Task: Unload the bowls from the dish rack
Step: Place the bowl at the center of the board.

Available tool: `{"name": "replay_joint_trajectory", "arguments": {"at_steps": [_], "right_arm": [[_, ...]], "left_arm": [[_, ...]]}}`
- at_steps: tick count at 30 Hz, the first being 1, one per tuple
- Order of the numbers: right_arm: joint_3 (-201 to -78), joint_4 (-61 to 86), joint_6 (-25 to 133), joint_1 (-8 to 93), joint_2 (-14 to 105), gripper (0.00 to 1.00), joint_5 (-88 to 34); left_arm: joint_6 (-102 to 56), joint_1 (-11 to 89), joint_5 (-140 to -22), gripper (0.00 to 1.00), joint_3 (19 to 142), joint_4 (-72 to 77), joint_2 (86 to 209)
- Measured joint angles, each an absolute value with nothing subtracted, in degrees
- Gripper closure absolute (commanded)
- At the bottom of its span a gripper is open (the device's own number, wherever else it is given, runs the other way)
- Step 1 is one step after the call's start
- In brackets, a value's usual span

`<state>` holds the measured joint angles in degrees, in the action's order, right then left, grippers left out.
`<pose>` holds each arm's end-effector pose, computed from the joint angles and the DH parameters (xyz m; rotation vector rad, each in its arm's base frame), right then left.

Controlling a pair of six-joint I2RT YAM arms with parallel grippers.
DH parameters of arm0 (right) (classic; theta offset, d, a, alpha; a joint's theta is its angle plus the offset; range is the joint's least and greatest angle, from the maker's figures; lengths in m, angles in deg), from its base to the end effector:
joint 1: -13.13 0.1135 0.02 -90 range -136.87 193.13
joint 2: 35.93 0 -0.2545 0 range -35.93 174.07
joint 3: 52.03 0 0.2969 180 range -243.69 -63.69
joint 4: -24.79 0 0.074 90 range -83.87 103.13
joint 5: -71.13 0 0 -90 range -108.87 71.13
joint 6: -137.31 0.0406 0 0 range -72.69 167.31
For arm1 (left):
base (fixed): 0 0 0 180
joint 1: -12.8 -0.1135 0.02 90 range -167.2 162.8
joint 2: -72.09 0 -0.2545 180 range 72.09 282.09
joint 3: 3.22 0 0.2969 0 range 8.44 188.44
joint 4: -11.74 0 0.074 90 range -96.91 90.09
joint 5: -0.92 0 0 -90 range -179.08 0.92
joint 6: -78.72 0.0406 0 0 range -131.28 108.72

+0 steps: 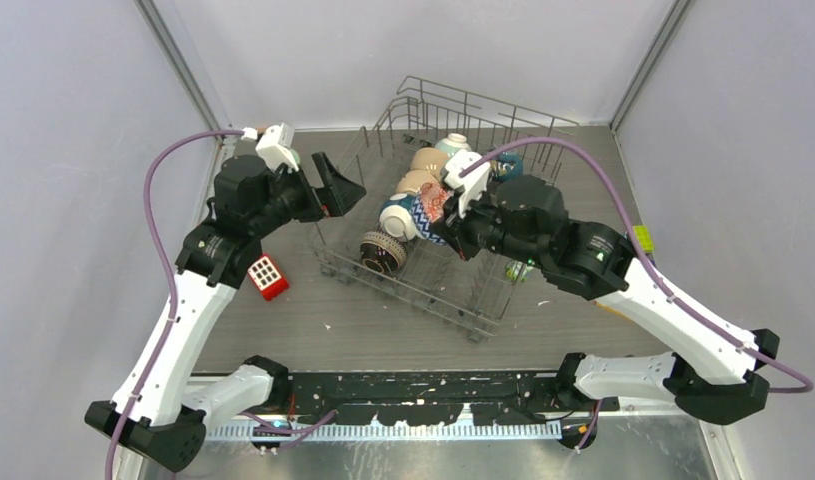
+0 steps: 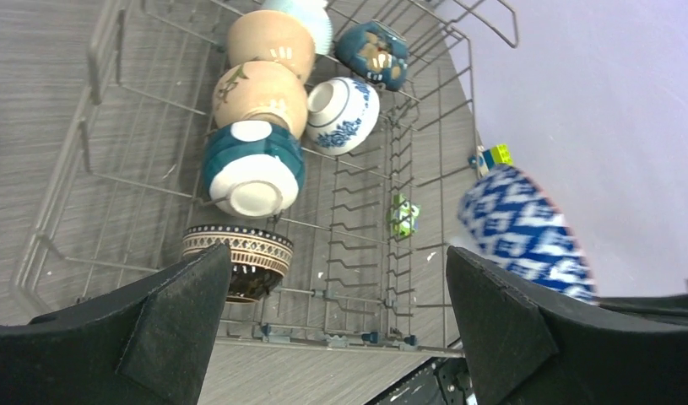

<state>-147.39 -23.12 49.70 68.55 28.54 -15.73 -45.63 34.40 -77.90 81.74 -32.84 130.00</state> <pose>0.1577 0.2248 0.4621 -0.8213 1.7333 0.6396 0.2368 -0.1022 0.4299 -0.0778 1.9597 -0.8415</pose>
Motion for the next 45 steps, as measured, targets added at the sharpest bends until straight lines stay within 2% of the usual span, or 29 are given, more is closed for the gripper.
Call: {"name": "replay_joint_trajectory", "arguments": {"at_steps": [6,14,27,35,45], "right_arm": [[-147.37,-28.67,41.75,72.55,30.6,0.99,-8.65],[-145.6,-28.41,33.46,76.99,30.92,0.99,-1.37],[-143.11,-29.85,20.0,91.45,31.99,0.99,12.44],[-142.96,-35.25,15.72,98.23,32.1,0.99,17.31],[-142.96,-38.0,14.34,101.23,32.1,0.99,19.78]], "left_arm": [[-45.39,34.4,-71.3,0.0,83.62,-31.86,131.11],[-46.64,34.4,-61.81,0.0,89.74,-33.08,139.11],[-46.64,35.19,-55.39,0.0,89.96,-35.11,140.78],[-39.12,44.59,-60.89,0.01,98.5,-43.92,144.93],[-28.74,56.44,-78.51,0.12,113.82,-58.74,154.7]]}}
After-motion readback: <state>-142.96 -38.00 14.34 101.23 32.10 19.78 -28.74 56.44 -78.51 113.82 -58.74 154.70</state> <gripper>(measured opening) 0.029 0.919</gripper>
